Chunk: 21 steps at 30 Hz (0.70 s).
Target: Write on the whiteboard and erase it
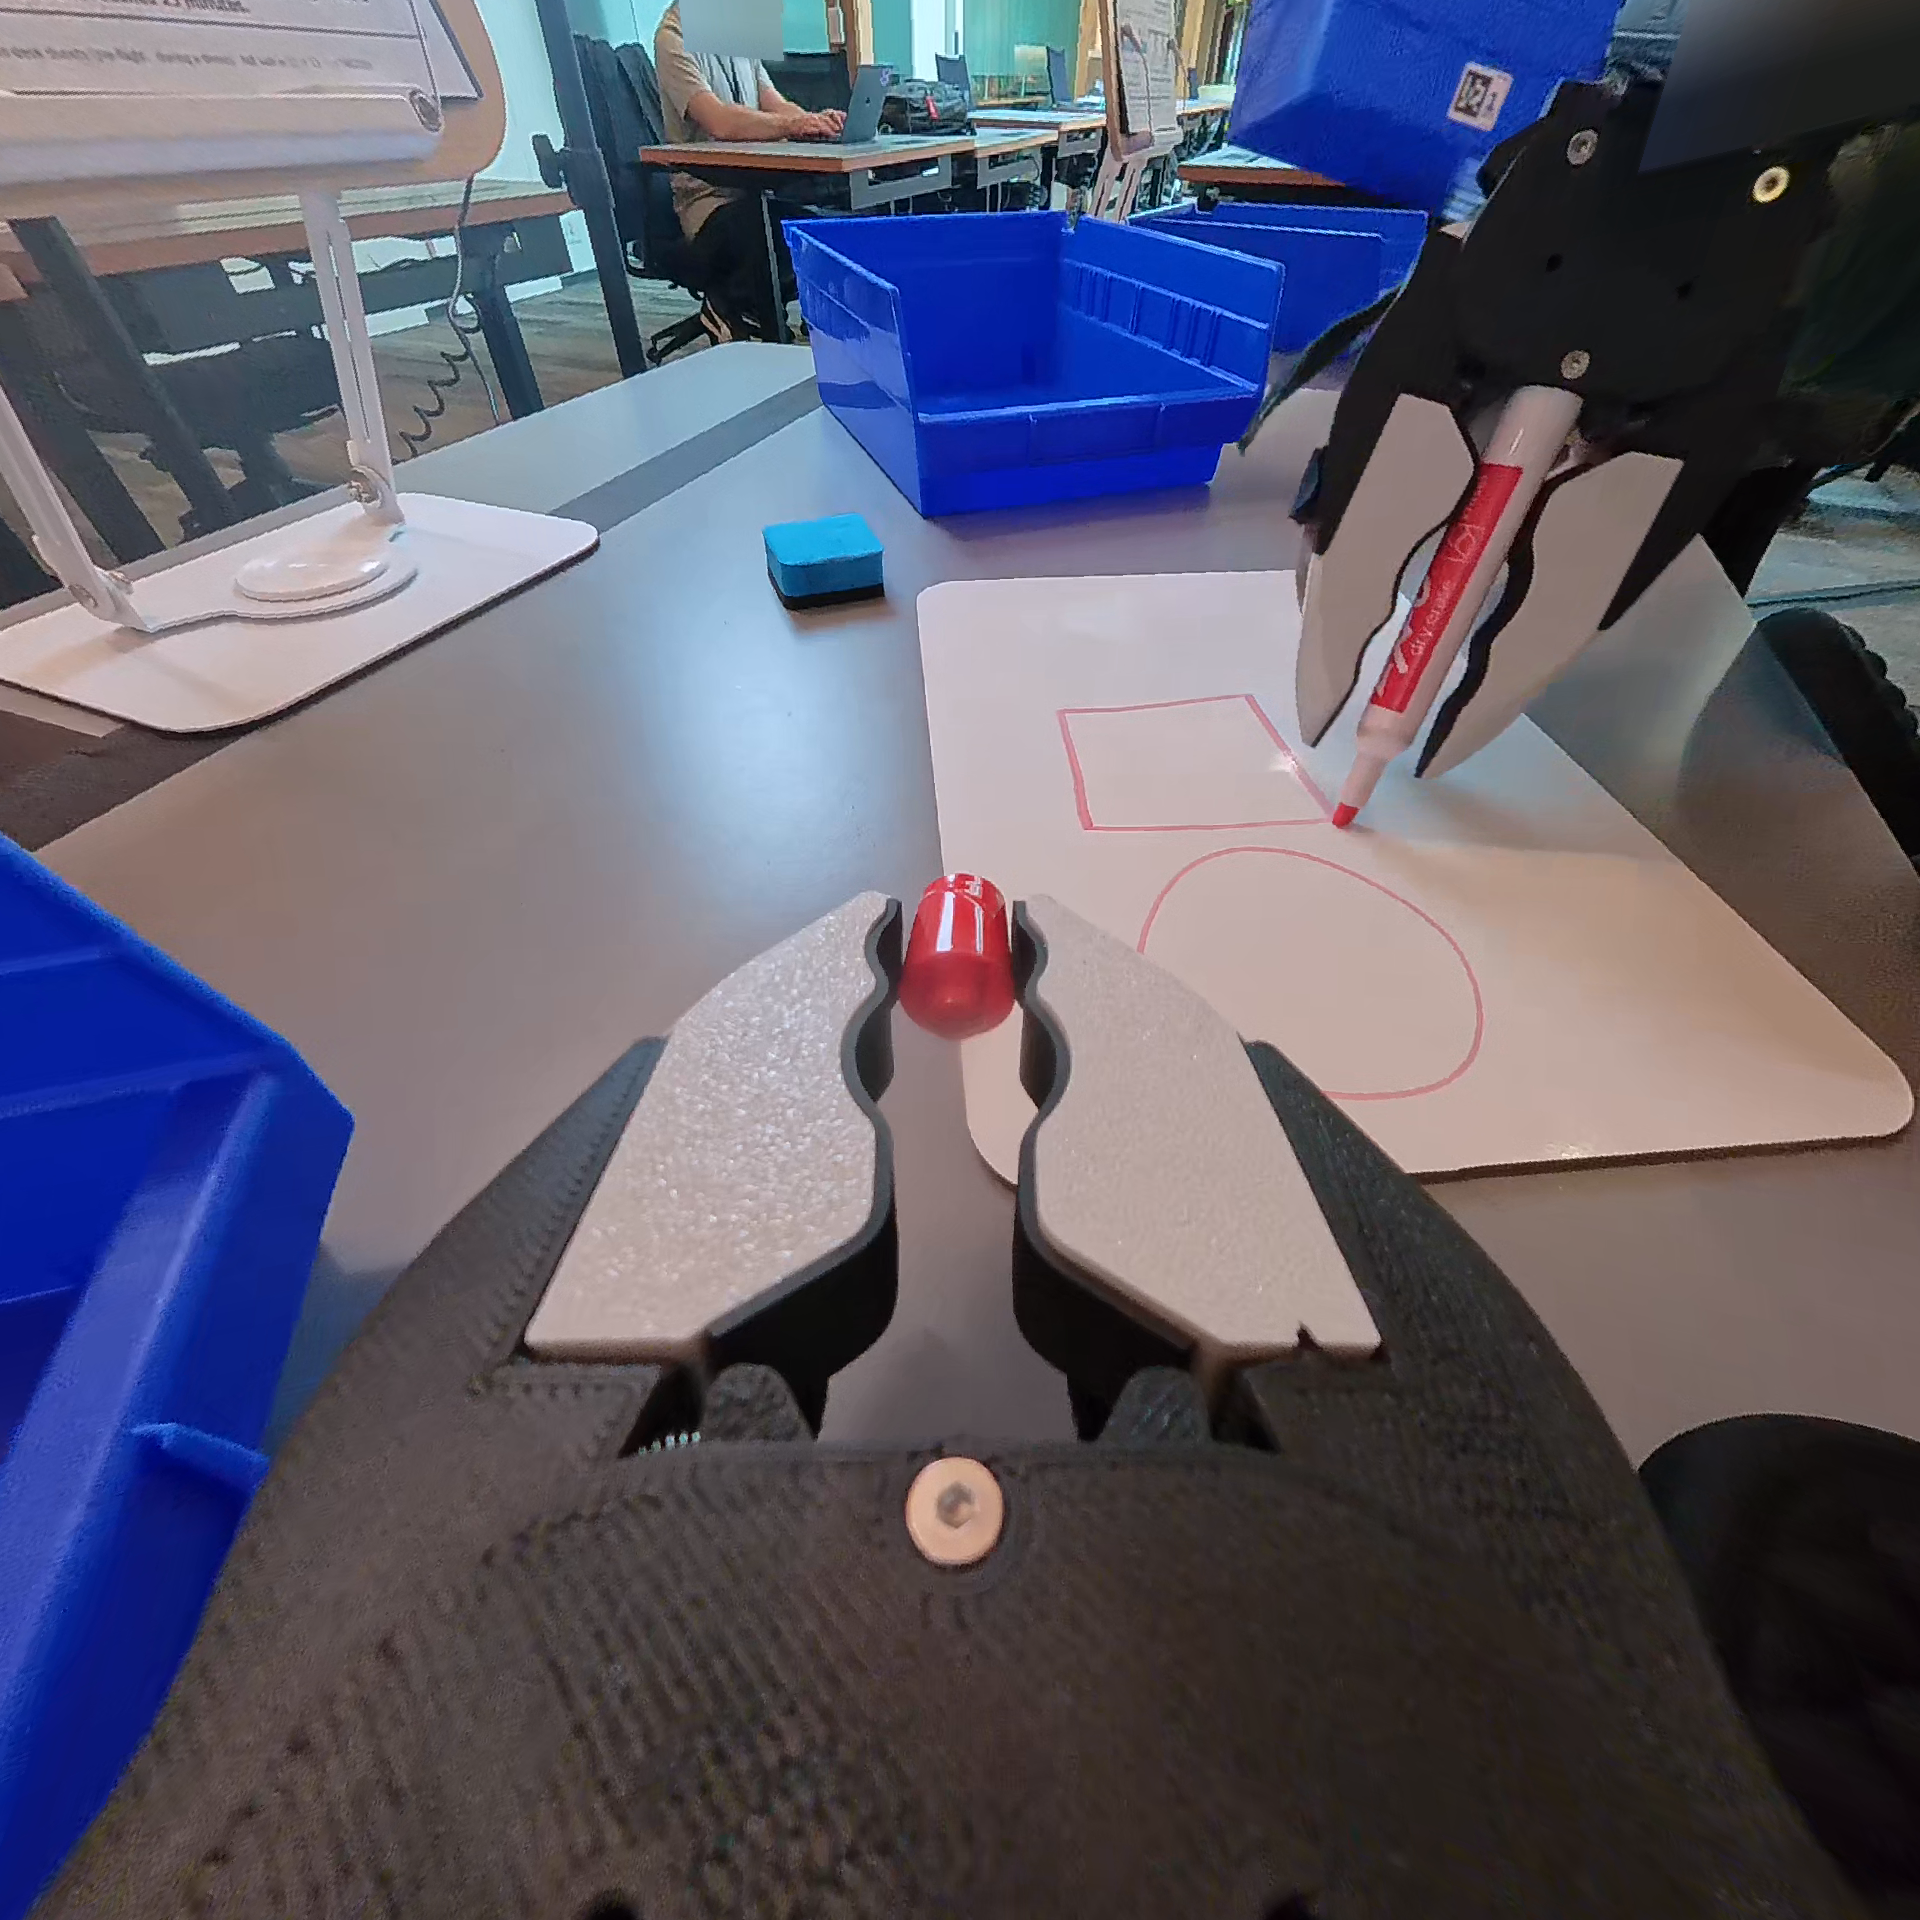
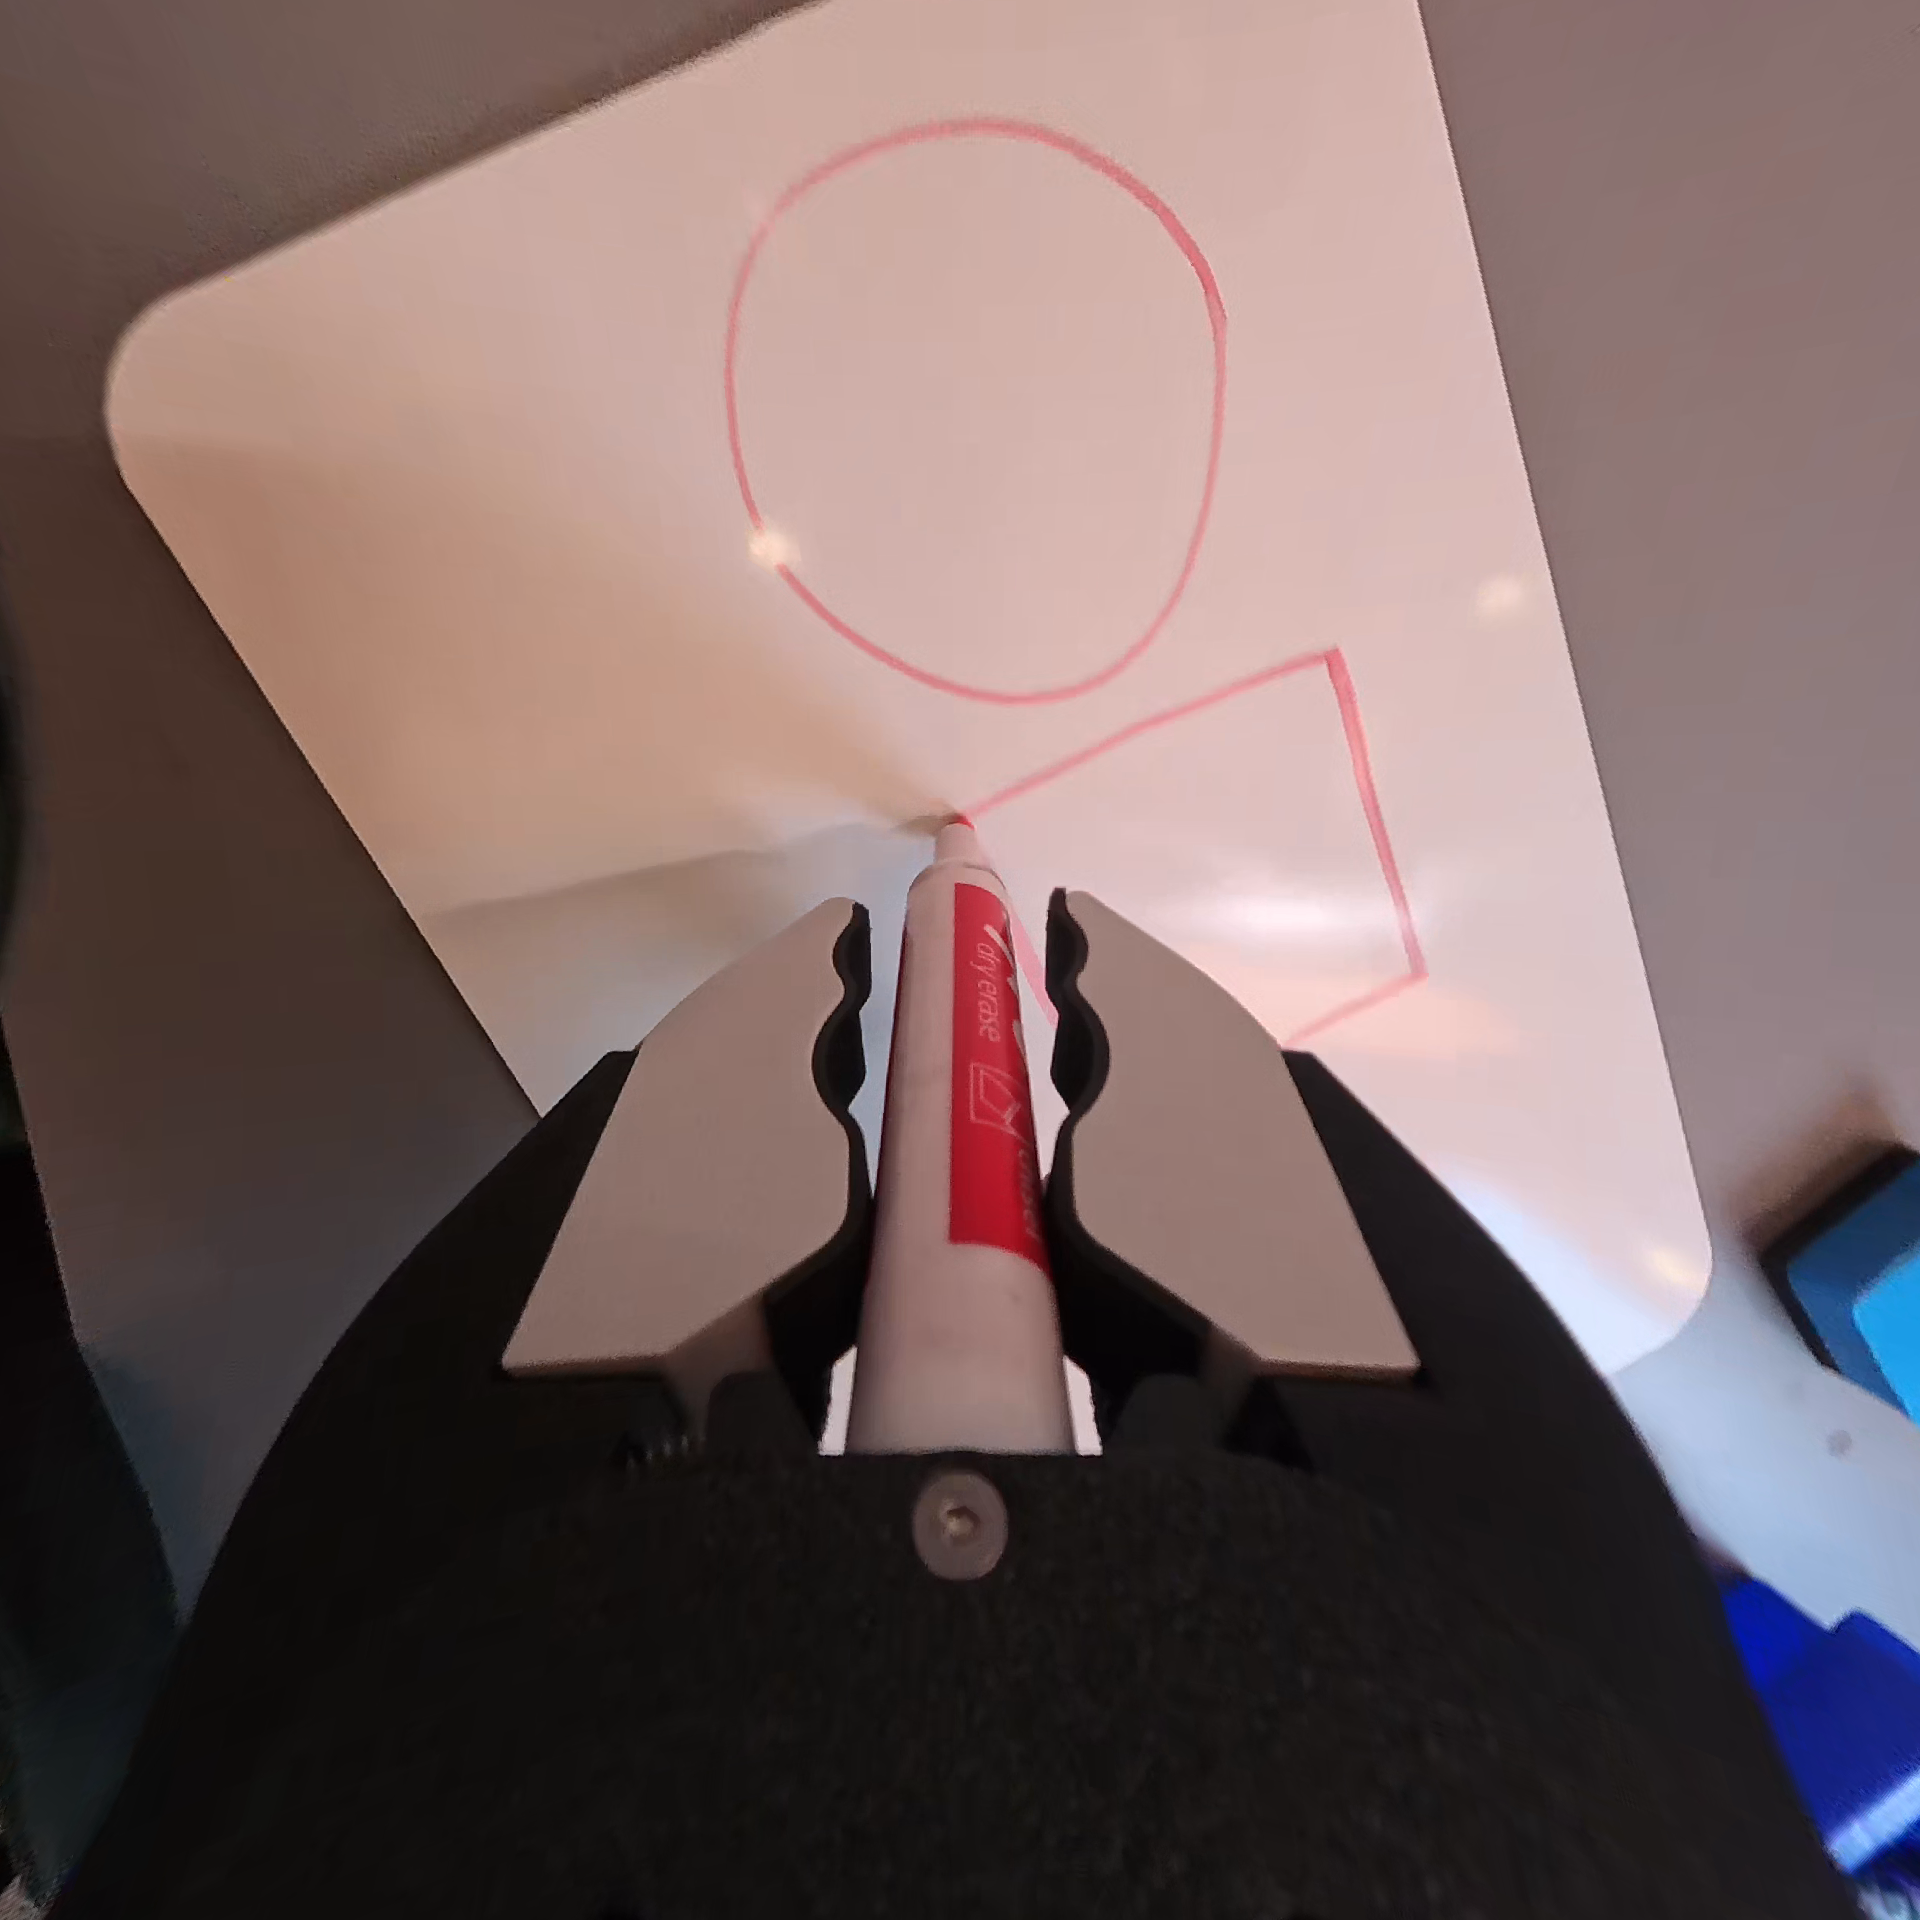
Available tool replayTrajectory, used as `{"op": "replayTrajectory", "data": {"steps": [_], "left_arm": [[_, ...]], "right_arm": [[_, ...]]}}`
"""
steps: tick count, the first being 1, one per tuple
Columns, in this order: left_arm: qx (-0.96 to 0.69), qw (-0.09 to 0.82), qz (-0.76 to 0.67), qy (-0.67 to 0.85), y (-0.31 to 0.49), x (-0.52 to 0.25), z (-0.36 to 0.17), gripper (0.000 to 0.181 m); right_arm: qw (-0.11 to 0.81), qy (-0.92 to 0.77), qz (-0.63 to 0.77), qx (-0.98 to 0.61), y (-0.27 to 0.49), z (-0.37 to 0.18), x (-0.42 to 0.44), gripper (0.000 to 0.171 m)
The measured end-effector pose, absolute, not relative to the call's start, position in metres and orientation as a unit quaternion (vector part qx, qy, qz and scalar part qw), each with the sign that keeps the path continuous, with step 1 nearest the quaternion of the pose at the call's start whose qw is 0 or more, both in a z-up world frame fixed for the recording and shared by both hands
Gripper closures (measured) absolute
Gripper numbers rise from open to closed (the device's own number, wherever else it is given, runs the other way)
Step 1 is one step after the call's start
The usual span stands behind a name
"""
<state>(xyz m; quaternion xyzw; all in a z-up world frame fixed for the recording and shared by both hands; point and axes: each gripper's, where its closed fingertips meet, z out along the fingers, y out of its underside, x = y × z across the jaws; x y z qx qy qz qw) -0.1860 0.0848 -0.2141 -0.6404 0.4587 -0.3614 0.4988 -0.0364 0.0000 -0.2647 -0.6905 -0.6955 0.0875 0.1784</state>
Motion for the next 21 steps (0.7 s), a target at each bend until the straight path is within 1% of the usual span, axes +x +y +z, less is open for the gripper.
{"op": "replayTrajectory", "data": {"steps": [5,10,16,21], "left_arm": [[-0.64,0.499,-0.362,0.458,0.085,-0.186,-0.214,0.161],[-0.641,0.499,-0.364,0.455,0.086,-0.186,-0.214,0.161],[-0.643,0.503,-0.36,0.451,0.087,-0.187,-0.214,0.161],[-0.644,0.502,-0.365,0.448,0.088,-0.188,-0.213,0.161]], "right_arm": [[0.192,-0.687,0.098,-0.694,0.006,-0.254,-0.036,0.138],[0.223,-0.638,0.066,-0.734,0.061,-0.232,0.015,0.138],[0.203,-0.627,0.077,-0.748,0.092,-0.25,0.026,0.138],[0.184,-0.638,0.092,-0.742,0.09,-0.257,0.02,0.138]]}}
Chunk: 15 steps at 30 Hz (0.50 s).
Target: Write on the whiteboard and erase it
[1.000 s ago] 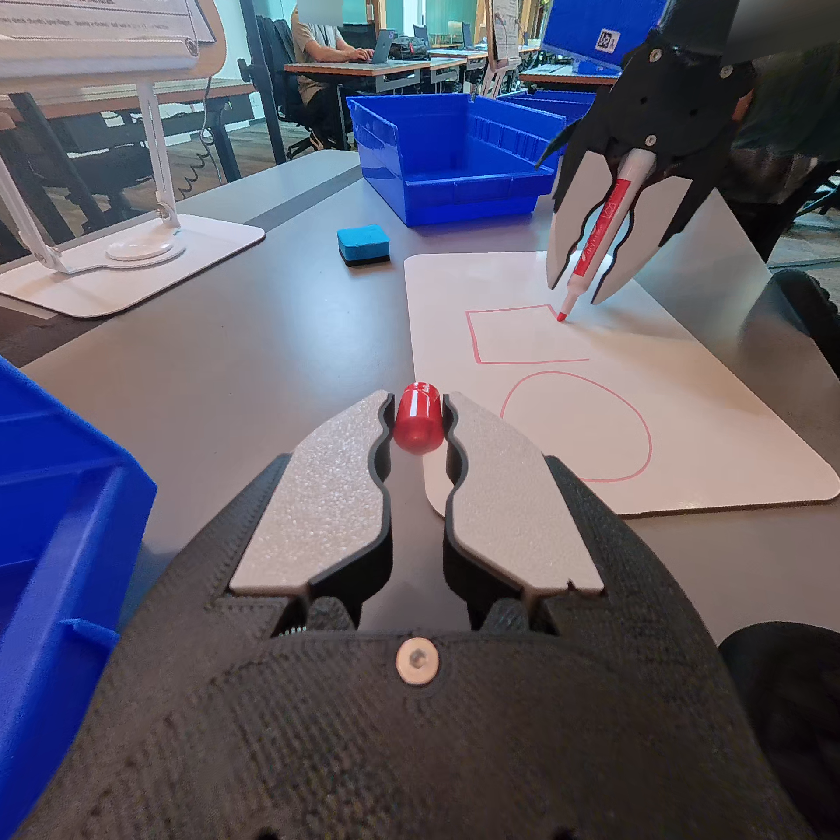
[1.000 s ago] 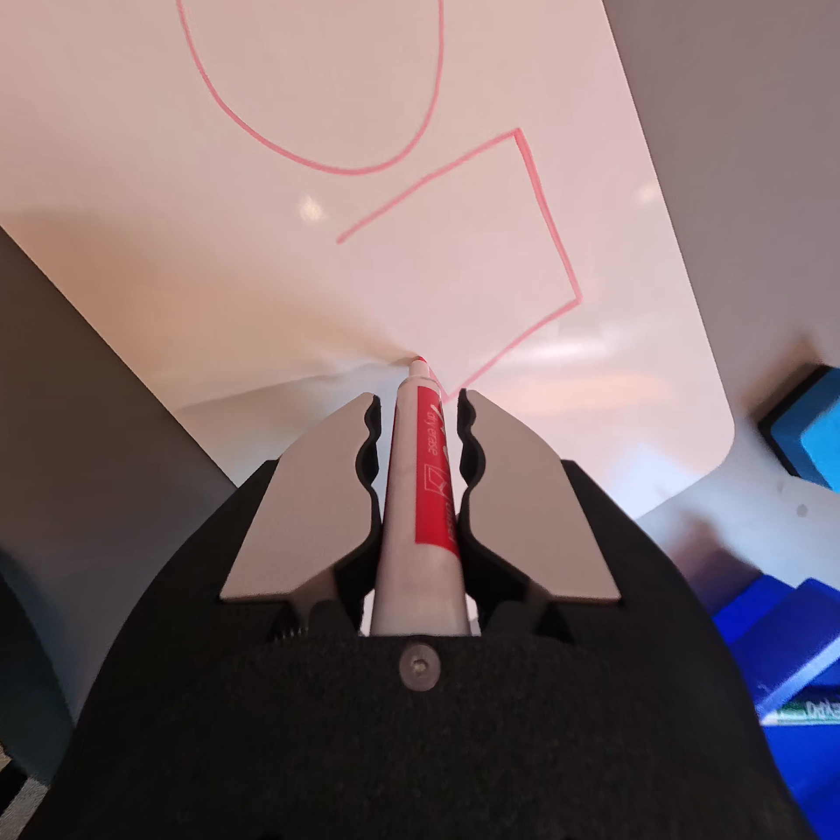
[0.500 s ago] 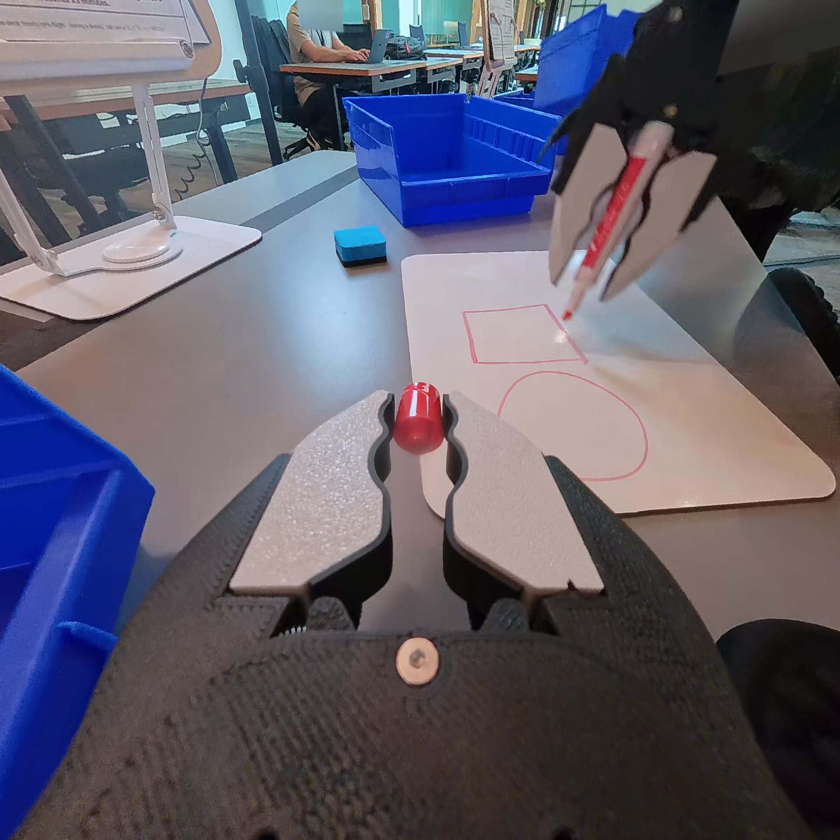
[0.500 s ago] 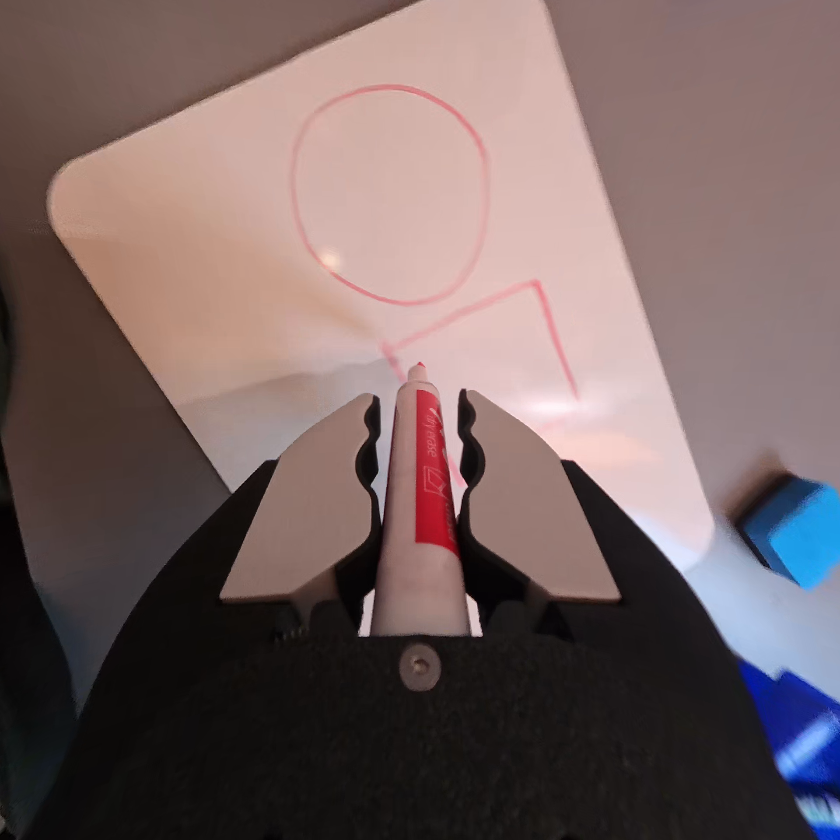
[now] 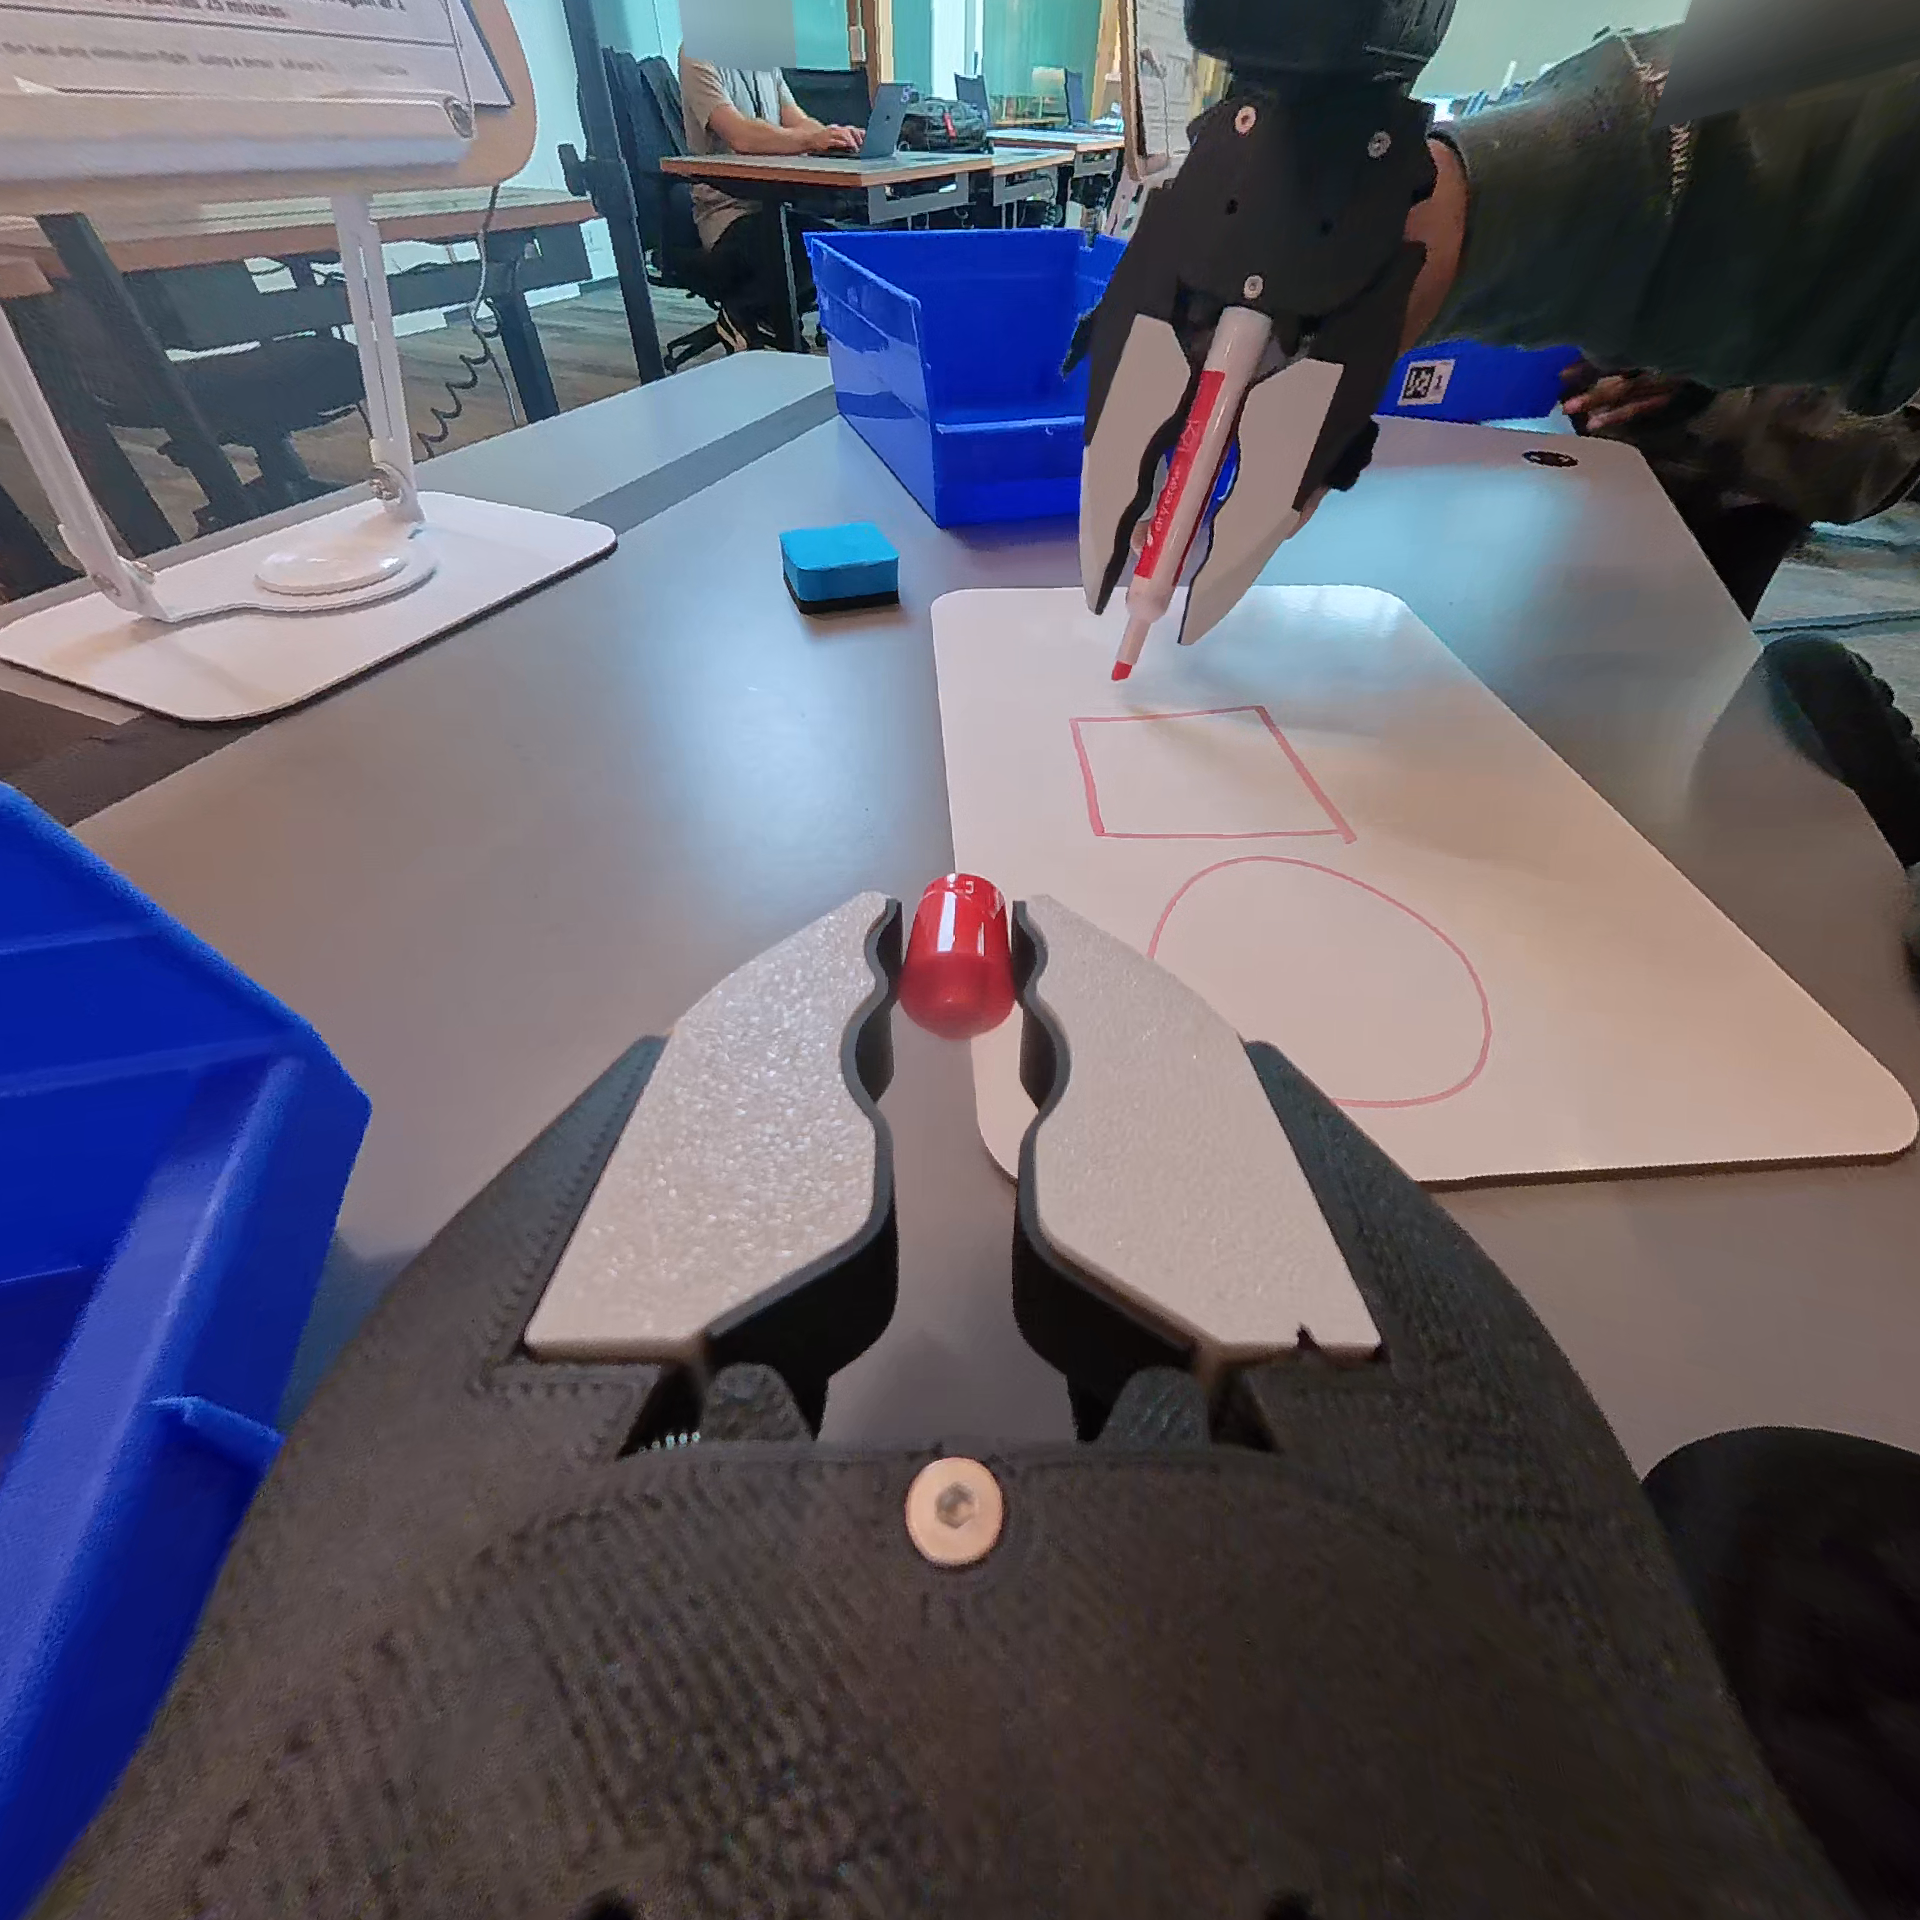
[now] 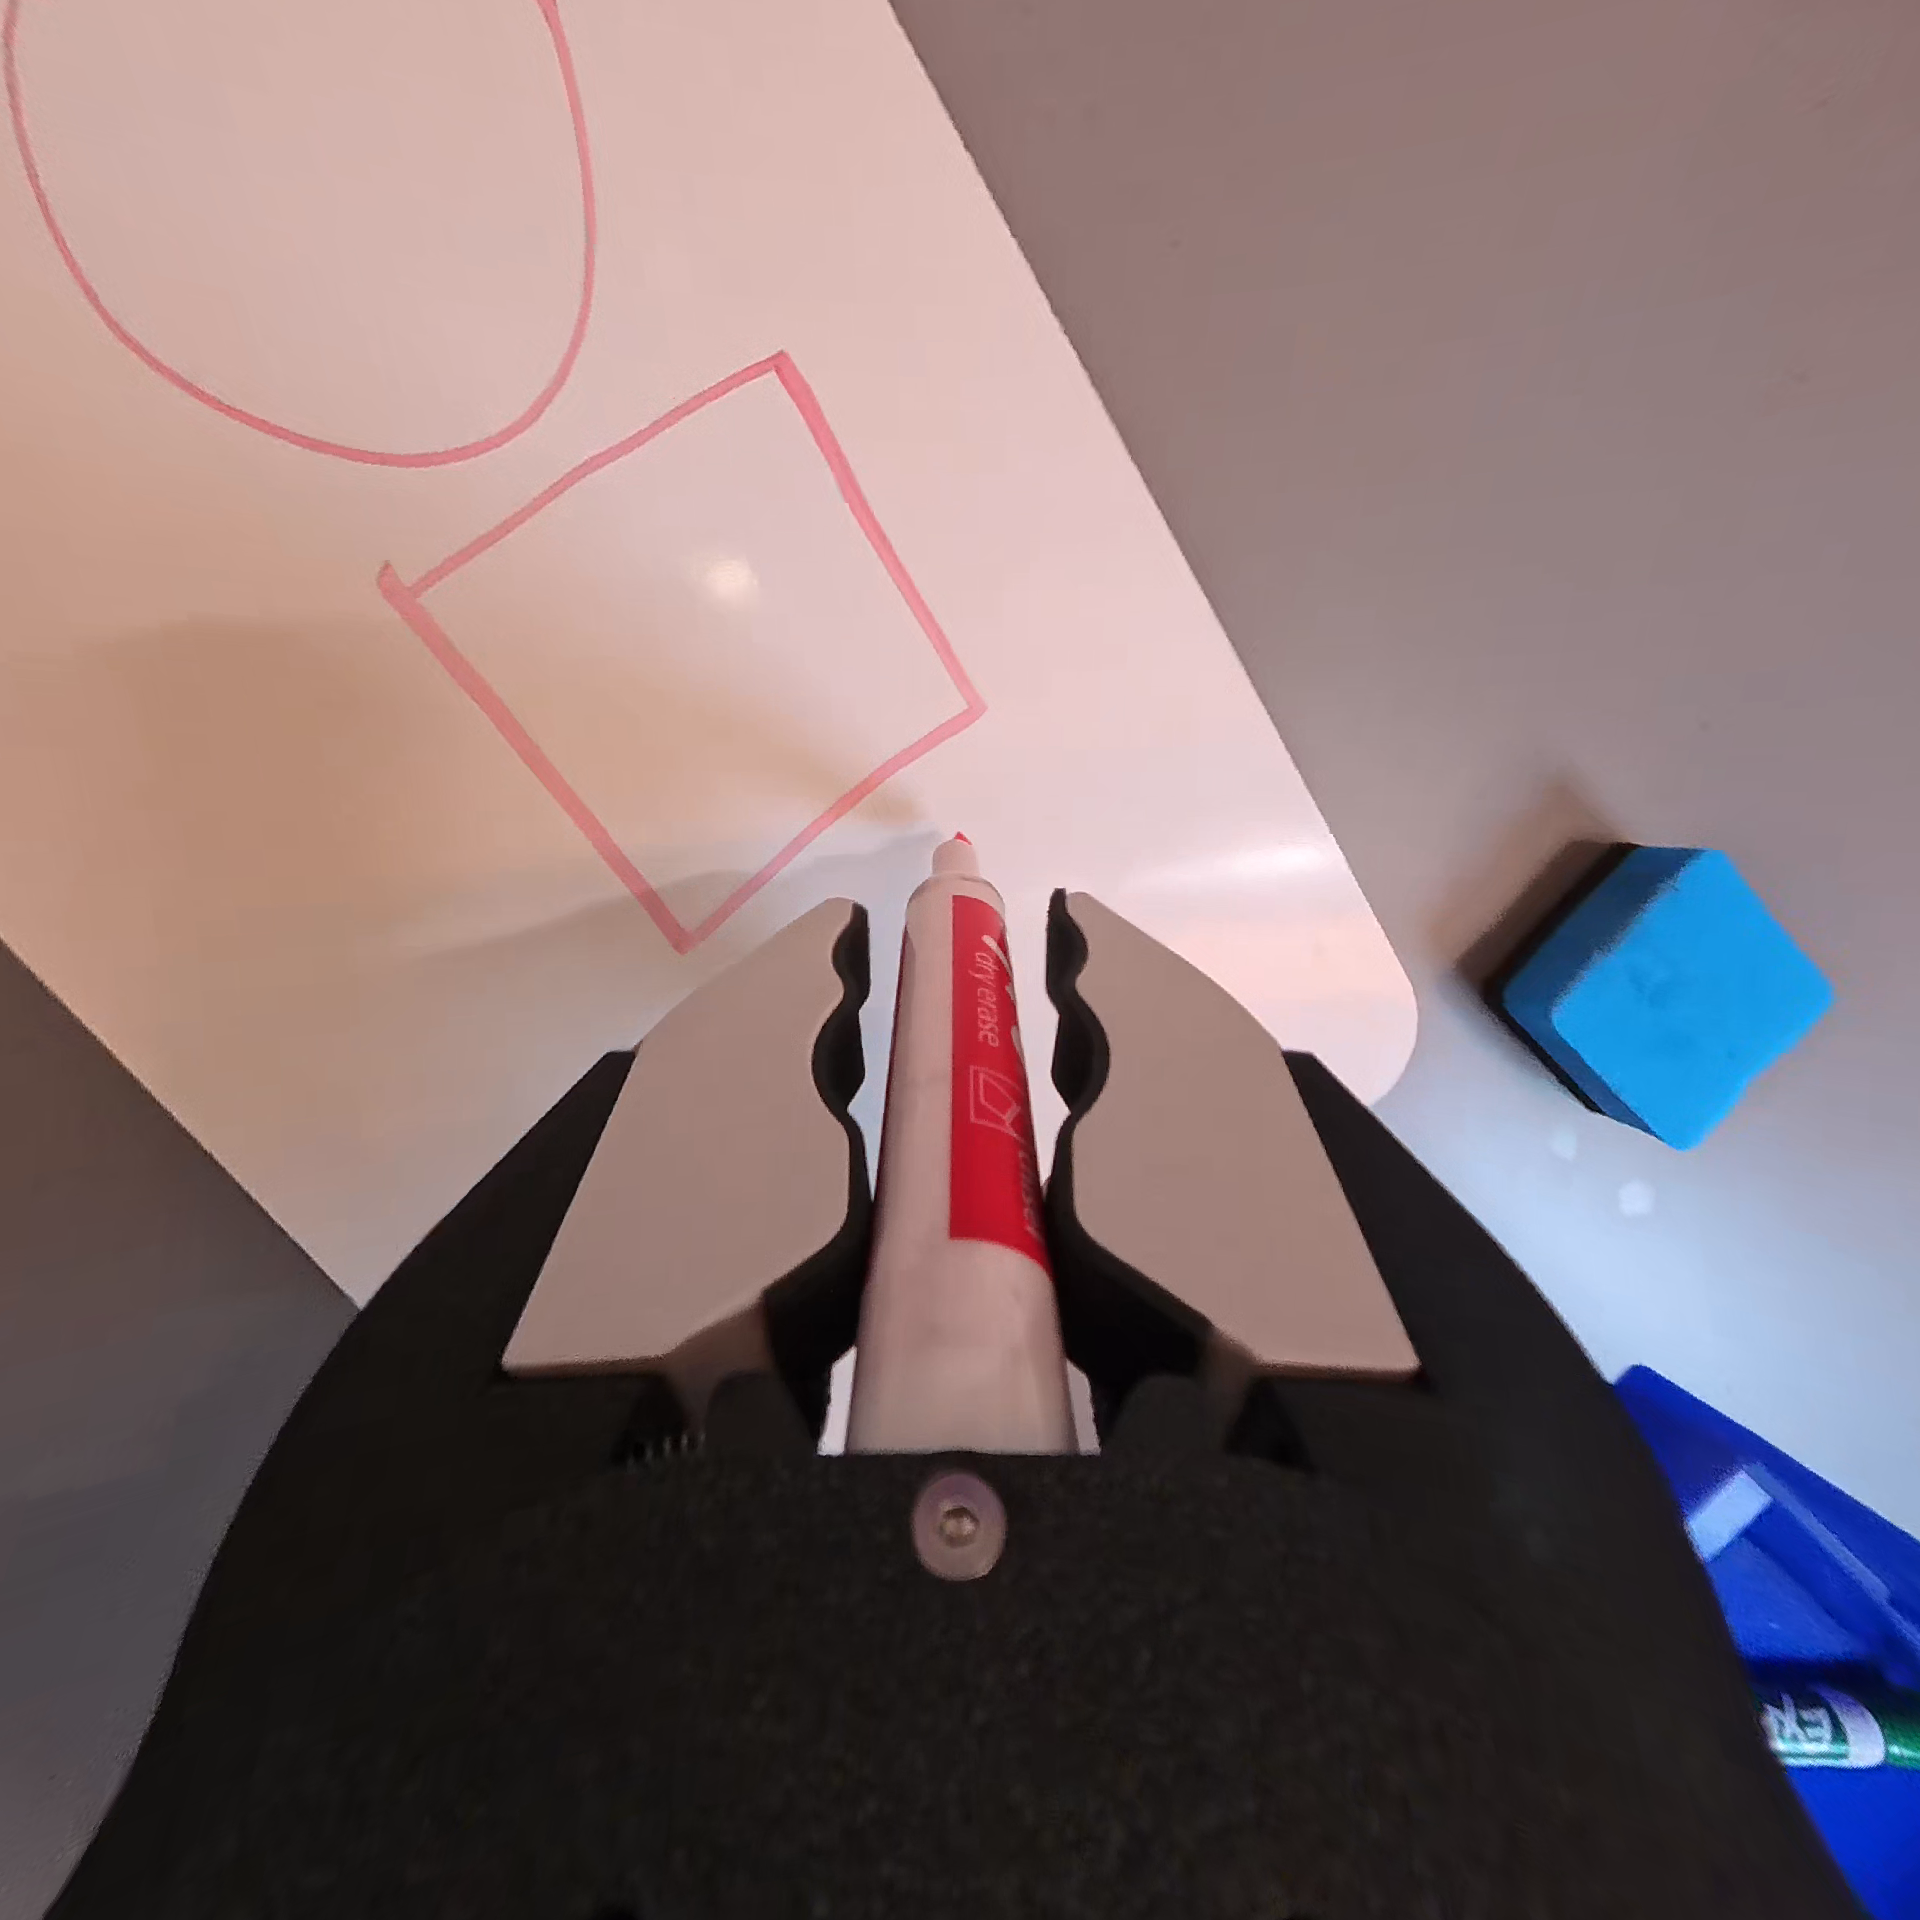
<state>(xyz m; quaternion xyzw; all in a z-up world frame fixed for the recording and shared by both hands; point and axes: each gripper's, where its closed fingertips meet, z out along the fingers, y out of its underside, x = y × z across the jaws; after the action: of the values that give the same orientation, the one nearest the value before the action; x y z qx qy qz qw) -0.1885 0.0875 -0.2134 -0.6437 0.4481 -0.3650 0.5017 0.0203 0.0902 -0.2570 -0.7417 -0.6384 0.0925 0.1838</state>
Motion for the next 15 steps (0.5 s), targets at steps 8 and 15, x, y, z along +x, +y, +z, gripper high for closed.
{"op": "replayTrajectory", "data": {"steps": [8,15], "left_arm": [[-0.643,0.499,-0.368,0.449,0.087,-0.188,-0.213,0.161],[-0.643,0.5,-0.369,0.447,0.088,-0.189,-0.213,0.161]], "right_arm": [[0.176,-0.649,0.087,-0.735,0.079,-0.264,0.017,0.138],[0.175,-0.642,0.053,-0.744,0.083,-0.265,0.035,0.138]]}}
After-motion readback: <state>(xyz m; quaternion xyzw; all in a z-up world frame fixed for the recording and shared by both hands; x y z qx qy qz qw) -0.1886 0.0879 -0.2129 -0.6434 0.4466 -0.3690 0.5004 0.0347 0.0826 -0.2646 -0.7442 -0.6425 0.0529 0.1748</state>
